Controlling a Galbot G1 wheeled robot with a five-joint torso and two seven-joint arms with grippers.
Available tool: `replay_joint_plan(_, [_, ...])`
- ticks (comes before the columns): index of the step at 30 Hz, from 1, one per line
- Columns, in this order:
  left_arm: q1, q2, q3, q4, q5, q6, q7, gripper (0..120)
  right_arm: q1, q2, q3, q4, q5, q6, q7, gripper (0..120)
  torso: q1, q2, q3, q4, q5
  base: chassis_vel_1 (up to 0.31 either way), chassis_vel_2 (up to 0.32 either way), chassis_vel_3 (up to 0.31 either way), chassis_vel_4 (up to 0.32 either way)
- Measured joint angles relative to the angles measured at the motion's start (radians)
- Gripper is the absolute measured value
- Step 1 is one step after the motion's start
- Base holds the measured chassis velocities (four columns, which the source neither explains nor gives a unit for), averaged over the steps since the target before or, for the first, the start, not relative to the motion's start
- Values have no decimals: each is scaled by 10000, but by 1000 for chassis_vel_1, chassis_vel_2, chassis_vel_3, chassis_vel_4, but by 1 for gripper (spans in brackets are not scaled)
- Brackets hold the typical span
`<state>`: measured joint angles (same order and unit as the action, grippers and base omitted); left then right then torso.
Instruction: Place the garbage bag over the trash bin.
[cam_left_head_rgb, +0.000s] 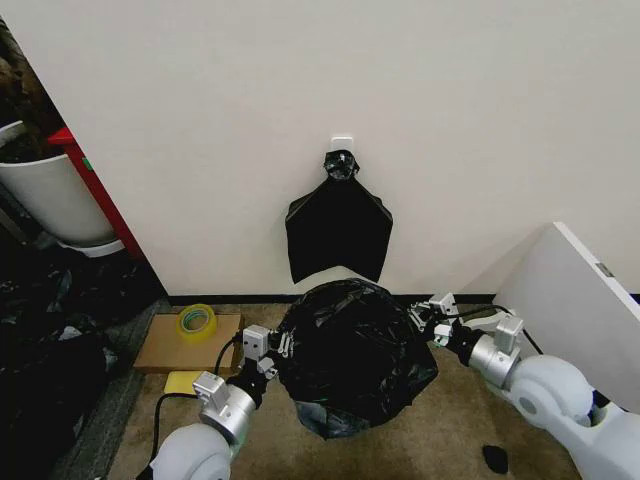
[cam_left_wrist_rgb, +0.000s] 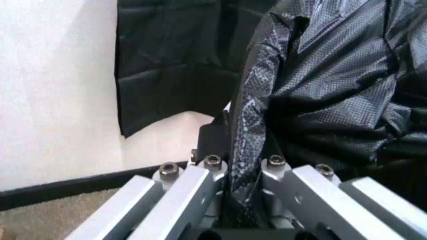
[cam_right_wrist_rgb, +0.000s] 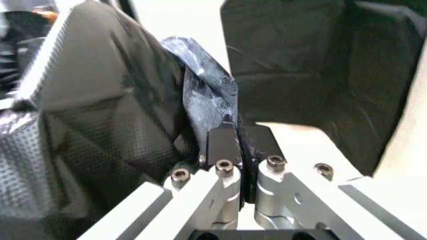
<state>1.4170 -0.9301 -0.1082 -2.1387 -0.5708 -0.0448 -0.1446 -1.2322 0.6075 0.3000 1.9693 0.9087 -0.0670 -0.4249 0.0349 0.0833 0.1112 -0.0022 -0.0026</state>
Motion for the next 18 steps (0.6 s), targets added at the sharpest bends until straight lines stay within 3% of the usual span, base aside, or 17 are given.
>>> replay_joint_plan(5, [23, 56, 1, 17, 87, -152, 198, 1, 384, -218, -231, -466, -246, 456, -957, 0, 0, 0, 0, -1, 2, 0, 0, 0, 0])
replay_joint_plan(10, [40, 57, 41, 21, 133, -248, 331, 1, 684, 5, -475, -1080, -1398, 733, -1032, 0, 0, 0, 0, -1, 2, 0, 0, 0, 0])
replay_joint_plan(18, [3, 43, 116, 41, 144, -249, 367, 1, 702, 87, -507, -1533, -2090, 1040, -1058, 0, 0, 0, 0, -1, 1, 0, 0, 0, 0])
